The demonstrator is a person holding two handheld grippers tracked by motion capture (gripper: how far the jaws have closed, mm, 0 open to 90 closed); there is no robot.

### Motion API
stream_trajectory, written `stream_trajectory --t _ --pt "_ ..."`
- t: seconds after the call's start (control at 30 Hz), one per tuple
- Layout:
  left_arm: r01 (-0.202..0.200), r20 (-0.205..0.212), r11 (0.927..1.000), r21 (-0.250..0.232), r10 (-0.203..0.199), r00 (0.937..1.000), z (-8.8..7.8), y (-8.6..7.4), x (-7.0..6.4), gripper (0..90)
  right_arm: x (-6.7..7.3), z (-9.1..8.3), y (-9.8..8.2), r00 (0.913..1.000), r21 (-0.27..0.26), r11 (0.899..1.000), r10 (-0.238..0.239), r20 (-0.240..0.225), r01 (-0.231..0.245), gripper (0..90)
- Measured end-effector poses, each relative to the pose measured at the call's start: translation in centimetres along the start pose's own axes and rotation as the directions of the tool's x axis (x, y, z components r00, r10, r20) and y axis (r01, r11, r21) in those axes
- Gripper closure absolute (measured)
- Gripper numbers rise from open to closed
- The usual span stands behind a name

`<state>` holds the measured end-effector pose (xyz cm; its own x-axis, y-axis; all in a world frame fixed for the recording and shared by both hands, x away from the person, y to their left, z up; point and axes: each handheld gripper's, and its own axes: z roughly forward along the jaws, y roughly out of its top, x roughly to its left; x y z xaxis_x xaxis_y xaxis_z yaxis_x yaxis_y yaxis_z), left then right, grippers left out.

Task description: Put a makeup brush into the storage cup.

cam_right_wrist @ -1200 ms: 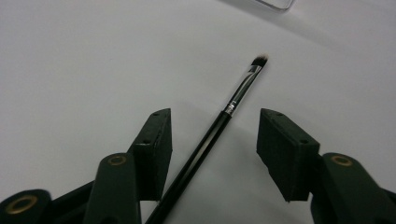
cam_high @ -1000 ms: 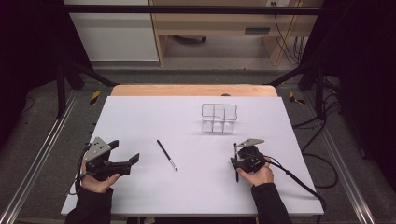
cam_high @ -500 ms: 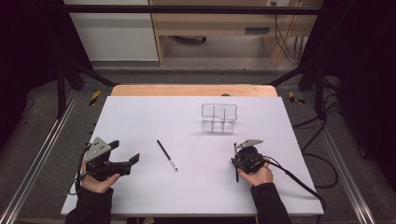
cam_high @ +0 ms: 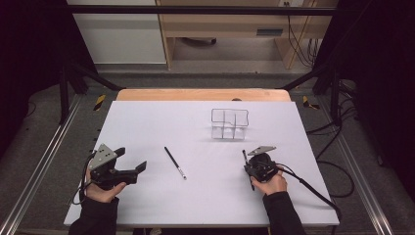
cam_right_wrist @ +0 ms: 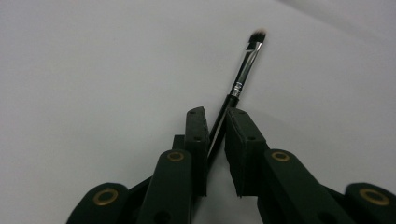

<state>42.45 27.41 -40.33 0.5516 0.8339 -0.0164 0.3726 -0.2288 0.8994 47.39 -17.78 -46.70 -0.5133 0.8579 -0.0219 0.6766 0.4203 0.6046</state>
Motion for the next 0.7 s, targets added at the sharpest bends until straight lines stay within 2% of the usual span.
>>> stream_trajectory --t 0.17,0.57,0.7 --pt "0.002 0.000 1.0000 0.001 -0.002 1.0000 0.01 -0.02 0.03 7.4 -0.10 -0.06 -0.02 0.9997 0.006 1.000 -0.013 0.021 0.013 82.7" --pt "-0.002 0.001 1.0000 0.005 0.002 1.0000 0.06 -0.04 0.00 7.5 -0.29 -0.07 -0.06 1.0000 0.004 1.000 -0.006 0.006 0.006 82.7" --pt "0.001 0.004 1.0000 0.005 -0.001 1.0000 0.11 -0.05 0.01 7.5 -0.30 -0.25 0.02 0.9999 -0.007 1.000 -0.010 0.003 0.010 72.8"
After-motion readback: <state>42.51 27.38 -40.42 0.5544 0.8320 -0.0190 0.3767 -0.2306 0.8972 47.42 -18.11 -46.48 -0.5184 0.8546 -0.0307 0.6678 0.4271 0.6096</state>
